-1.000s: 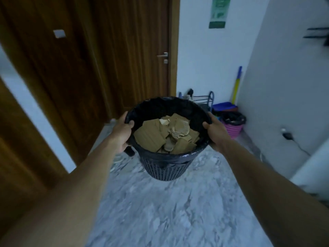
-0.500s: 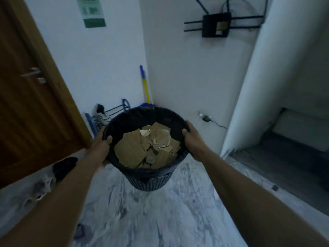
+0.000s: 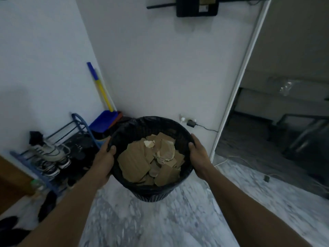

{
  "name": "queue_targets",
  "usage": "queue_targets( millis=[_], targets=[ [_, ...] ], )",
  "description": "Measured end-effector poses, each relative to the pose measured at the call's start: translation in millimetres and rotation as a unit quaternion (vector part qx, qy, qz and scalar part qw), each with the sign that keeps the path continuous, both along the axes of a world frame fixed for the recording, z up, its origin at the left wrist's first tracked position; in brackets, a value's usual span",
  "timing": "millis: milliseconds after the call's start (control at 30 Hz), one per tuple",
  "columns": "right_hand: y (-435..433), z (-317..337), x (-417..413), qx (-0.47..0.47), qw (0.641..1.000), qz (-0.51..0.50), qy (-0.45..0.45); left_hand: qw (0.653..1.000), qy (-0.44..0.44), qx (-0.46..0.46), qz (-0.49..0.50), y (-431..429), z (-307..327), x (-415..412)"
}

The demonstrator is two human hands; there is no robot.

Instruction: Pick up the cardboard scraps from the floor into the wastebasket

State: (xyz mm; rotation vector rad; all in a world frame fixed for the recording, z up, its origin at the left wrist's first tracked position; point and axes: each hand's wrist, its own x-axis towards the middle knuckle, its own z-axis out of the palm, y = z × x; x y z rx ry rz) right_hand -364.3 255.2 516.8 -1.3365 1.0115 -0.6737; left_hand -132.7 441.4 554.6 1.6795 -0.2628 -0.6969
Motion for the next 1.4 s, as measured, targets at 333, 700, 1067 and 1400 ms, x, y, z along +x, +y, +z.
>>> queue_targets(
  millis=[333, 700, 1067, 1400],
  targets=[
    [-114, -183, 103, 0.021, 0.987, -0.145, 0.072, 0.989, -0.034, 0.059, -0.131, -184, -183, 141],
    [-228, -462, 138, 0.027, 0.961, -0.255, 0.103, 0.981, 0.030, 0.087, -0.174, -356, -480, 184],
    [-279, -637, 141, -0.005, 0.936, -0.299, 0.184, 0.981, 0.072, 0.071, -0.168, -420, -672, 190],
    [-290, -605, 139, 0.050, 0.947, -0.234, 0.213, 0.964, 0.027, 0.125, -0.233, -439, -638, 200]
  ],
)
